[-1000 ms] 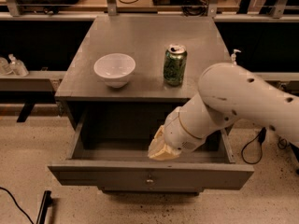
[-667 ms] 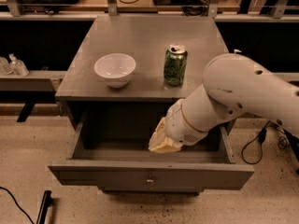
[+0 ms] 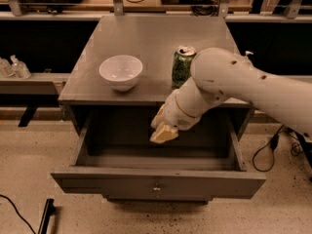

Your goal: Open top drawer

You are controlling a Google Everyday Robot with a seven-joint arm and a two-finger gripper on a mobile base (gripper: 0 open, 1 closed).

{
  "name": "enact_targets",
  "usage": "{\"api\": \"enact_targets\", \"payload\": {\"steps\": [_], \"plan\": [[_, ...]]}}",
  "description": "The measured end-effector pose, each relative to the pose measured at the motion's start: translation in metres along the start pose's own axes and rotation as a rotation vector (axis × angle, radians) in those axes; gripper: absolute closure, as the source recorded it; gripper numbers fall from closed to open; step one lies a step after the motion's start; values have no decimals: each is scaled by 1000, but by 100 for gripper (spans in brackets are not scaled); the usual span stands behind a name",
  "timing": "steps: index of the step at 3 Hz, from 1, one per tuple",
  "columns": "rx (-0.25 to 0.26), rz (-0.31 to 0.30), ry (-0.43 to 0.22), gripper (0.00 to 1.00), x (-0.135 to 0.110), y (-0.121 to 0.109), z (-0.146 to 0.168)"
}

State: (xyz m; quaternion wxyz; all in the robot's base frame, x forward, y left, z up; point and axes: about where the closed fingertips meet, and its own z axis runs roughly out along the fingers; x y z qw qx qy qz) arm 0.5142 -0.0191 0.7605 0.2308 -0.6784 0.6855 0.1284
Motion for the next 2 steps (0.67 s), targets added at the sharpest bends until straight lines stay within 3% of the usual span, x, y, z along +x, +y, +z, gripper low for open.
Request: {"api": "enact_targets", "payload": {"steps": [1,2], "plan": [[-10,16,38,84,9,-18,38],[-26,12,96,100,17,-17,69]]}}
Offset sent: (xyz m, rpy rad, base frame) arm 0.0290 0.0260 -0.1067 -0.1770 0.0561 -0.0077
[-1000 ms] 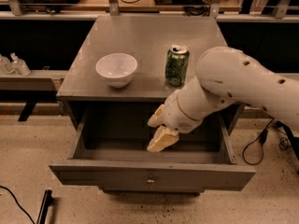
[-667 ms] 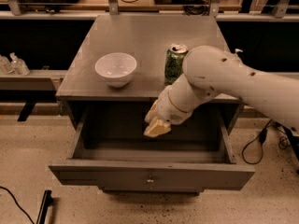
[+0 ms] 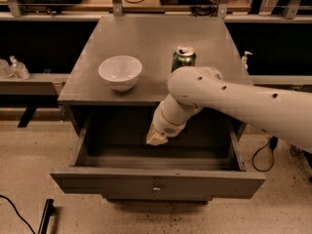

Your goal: Open top drawer

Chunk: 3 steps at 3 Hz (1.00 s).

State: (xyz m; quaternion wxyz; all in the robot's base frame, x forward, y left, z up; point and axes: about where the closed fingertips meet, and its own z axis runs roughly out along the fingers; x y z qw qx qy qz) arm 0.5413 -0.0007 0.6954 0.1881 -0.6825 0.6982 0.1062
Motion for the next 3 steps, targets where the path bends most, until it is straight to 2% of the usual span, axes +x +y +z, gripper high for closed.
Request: {"api": "enact_targets", "payload": {"steps": [1,2,3], "plan": [[-88,2,46,100,14,21,30],[-191,23,63,100,31,47,39],[-291,22,103,100,42,83,30]]}}
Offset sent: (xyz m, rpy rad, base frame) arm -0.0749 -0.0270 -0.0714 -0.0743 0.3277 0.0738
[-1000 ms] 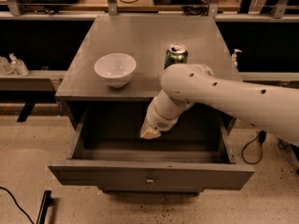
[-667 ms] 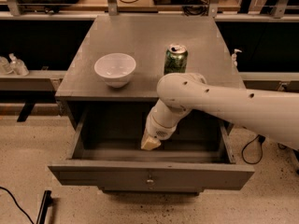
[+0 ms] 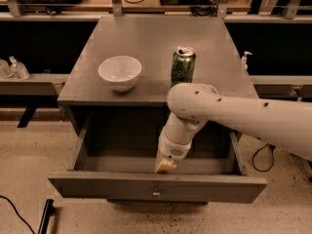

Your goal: Open top drawer

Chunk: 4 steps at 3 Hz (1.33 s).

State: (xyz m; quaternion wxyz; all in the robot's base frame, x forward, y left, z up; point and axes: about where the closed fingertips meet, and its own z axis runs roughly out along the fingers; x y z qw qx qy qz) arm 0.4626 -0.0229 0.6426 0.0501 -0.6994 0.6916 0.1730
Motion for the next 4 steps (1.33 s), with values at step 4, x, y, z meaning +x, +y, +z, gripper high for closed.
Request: {"api": "enact_targets", "payload": {"steps": [4], "plan": [[-52,-127,-215,100,-15,77,-78]]}}
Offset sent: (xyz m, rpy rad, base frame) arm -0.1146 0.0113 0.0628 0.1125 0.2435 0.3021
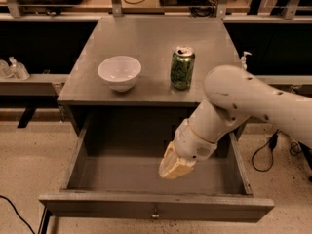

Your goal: Open top drawer

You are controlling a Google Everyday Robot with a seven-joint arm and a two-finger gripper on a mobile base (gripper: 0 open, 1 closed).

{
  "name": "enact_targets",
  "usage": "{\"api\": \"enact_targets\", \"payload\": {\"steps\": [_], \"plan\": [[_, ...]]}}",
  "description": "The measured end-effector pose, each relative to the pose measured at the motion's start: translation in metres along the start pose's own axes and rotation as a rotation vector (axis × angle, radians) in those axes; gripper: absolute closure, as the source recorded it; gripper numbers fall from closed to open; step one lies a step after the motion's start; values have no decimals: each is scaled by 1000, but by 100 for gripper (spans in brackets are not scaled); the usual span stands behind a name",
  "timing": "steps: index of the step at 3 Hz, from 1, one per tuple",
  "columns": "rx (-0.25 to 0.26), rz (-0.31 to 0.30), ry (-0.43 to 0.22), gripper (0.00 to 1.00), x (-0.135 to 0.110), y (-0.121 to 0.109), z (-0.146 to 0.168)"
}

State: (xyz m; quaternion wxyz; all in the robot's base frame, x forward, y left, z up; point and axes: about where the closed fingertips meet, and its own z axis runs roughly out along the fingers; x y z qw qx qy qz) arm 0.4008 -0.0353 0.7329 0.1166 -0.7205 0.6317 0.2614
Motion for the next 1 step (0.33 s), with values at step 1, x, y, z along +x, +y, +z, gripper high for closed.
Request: {"api": "enact_targets", "payload": {"steps": [1], "plan": [[289,24,-206,100,11,-19,-65]]}}
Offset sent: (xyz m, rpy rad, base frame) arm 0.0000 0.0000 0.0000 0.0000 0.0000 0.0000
